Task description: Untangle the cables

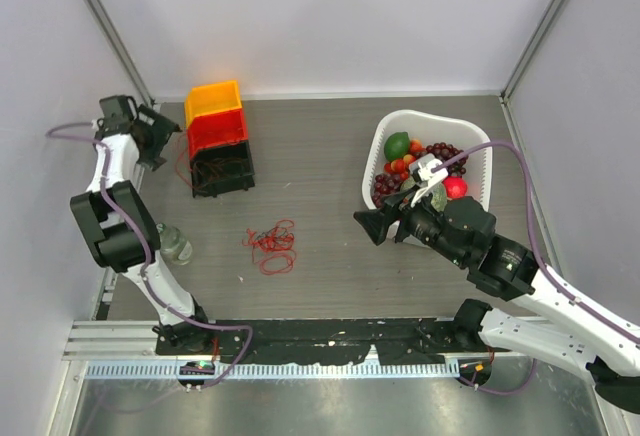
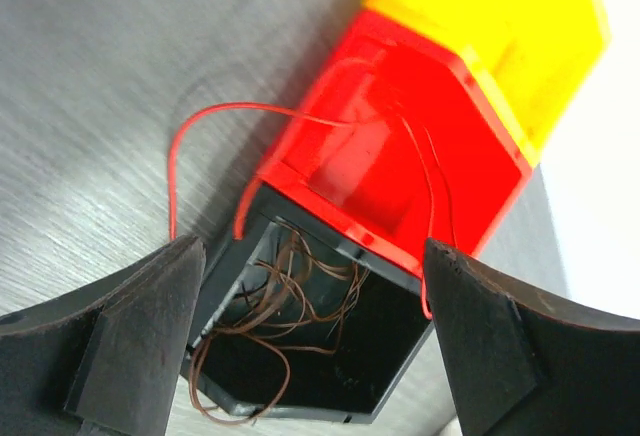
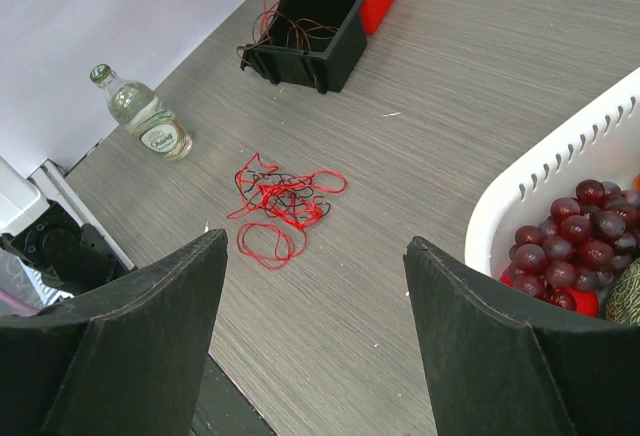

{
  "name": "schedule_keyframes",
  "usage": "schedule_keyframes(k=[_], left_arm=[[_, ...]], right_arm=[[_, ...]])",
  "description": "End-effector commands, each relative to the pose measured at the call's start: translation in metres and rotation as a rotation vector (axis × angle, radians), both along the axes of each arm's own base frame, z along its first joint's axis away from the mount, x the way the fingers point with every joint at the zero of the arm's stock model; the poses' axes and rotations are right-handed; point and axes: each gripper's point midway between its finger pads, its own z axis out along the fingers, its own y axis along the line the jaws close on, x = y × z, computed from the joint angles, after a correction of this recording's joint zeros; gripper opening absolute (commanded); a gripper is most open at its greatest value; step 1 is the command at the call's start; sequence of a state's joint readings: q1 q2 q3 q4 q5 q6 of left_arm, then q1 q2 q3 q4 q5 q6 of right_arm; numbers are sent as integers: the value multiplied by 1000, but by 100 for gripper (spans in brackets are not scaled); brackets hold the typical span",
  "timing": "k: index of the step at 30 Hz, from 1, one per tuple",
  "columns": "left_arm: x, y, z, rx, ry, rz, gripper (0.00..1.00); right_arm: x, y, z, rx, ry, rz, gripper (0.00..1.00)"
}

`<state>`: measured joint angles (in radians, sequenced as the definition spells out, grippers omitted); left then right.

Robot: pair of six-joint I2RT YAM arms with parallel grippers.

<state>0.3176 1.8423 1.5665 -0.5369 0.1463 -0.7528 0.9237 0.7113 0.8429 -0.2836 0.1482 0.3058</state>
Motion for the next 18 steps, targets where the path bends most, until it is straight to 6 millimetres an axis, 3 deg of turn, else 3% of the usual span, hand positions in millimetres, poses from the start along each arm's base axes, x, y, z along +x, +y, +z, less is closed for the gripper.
schedule_keyframes(k=[1,7,10,14,18], left_arm=[[26,15,10,-266,-176,172,97],[49,20,-17,-162,-92,50,97],[55,13,-30,-111,-81,-68,88],[44,21,-55,40,6,-117,82],[24,37,-74,165,107,-110,65]], right_arm=[[-2,3,16,43,-45,22,77],[-2,0,13,29,-51,16,77],[-2,0,14,30,-54,15,77],[-1,2,16,33,-53,19,77],[-2,3,16,34,-52,23,77]])
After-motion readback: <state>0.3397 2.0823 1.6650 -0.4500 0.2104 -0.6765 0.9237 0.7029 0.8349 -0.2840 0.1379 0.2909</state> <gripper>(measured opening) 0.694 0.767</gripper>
